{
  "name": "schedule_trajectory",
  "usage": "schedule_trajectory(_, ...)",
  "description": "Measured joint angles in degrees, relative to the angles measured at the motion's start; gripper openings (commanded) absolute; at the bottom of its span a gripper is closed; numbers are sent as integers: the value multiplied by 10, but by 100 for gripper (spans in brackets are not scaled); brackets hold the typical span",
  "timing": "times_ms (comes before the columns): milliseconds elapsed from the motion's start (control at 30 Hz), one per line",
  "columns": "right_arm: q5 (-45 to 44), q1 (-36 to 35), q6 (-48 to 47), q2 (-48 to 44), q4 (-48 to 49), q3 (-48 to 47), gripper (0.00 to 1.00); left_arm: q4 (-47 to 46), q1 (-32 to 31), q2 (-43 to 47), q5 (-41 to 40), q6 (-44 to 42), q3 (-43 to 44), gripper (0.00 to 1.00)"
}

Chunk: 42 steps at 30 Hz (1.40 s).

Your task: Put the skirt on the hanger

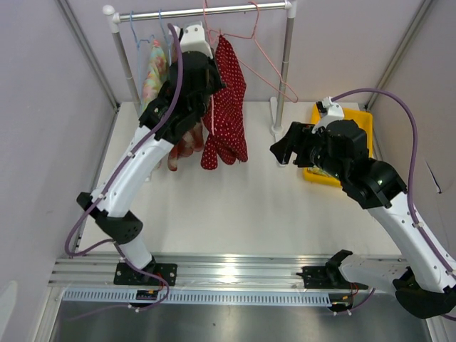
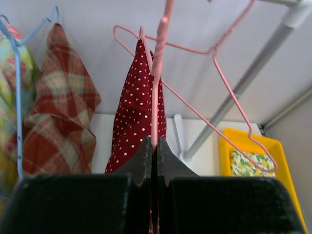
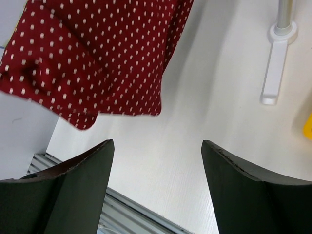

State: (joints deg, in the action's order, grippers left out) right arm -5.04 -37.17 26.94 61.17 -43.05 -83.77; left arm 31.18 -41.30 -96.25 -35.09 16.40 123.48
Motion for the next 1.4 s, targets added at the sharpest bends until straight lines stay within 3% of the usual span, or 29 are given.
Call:
schedule_trajectory(167, 25, 25, -5, -1, 0, 0, 79, 38, 41, -55, 19, 3, 90, 0)
schedule_trajectory(500, 64, 52, -16, -2, 2, 1, 79, 64, 99, -50, 79, 16, 81, 0)
schedule_trajectory(867, 82, 66, -17, -7, 14, 25, 79, 59, 223, -88, 256, 31, 116, 0)
schedule_trajectory(1133, 88, 77, -17, -7, 18, 33, 79, 53, 227, -137, 343, 31, 121, 0)
schedule_trajectory(1400, 90, 85, -18, -8, 26, 50, 79, 35, 206, -138, 322, 38, 111, 1)
